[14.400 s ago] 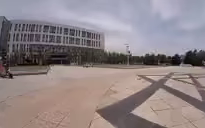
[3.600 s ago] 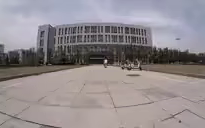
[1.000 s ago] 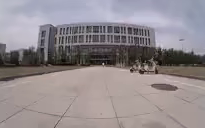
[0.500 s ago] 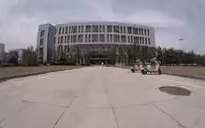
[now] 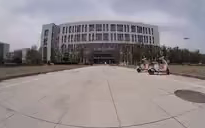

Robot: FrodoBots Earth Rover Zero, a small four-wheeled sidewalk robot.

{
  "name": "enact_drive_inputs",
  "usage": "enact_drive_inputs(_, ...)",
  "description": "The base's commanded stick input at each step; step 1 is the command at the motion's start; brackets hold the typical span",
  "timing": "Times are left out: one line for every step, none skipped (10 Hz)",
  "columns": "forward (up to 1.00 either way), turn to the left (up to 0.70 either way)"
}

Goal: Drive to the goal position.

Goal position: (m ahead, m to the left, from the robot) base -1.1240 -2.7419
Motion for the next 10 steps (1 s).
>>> enact_drive_inputs(1.0, 0.0)
enact_drive_inputs(1.0, 0.0)
enact_drive_inputs(1.0, 0.0)
enact_drive_inputs(1.0, 0.0)
enact_drive_inputs(1.0, 0.0)
enact_drive_inputs(1.0, 0.0)
enact_drive_inputs(1.0, 0.0)
enact_drive_inputs(1.0, 0.0)
enact_drive_inputs(1.0, 0.0)
enact_drive_inputs(1.0, 0.0)
